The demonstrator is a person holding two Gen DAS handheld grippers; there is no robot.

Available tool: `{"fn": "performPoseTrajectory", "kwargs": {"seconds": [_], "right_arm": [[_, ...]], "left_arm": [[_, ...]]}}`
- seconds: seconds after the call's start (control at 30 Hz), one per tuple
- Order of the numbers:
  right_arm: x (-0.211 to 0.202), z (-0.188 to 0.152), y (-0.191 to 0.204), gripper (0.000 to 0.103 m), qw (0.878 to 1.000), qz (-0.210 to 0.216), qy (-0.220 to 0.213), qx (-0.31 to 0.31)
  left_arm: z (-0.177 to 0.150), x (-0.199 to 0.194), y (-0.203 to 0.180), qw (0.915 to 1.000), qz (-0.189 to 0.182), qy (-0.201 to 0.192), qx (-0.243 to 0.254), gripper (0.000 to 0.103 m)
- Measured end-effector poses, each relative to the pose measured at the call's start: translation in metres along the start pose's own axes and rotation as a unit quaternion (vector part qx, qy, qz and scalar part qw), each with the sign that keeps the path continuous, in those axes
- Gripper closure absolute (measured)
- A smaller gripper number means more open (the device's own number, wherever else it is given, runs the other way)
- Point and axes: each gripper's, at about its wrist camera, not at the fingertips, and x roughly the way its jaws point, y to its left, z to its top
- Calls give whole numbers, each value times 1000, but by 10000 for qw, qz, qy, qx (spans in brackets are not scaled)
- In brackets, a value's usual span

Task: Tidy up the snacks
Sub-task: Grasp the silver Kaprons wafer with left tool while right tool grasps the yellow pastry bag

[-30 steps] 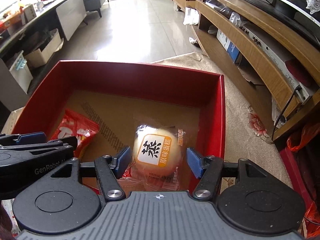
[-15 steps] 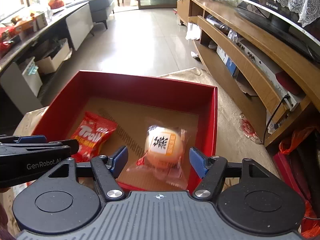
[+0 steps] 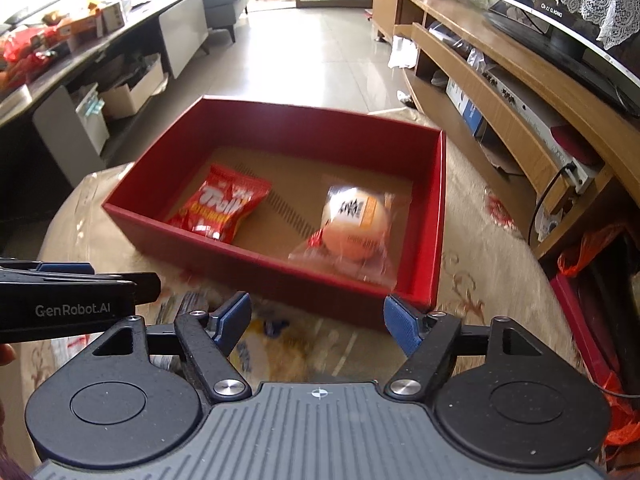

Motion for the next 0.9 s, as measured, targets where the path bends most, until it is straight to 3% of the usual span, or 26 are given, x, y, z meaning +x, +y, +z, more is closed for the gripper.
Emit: {"fn": "performPoseTrajectory", "kwargs": {"seconds": [0.33, 0.9], "right_arm": [[6, -16, -3, 20, 9994, -68, 323, 52], [13, -17, -11, 20, 9985, -158, 526, 2]], "left_arm": [[-9, 20, -7, 9988, -320, 341, -150, 41], [-10, 53, -9, 9954, -435, 698, -494, 35]]}}
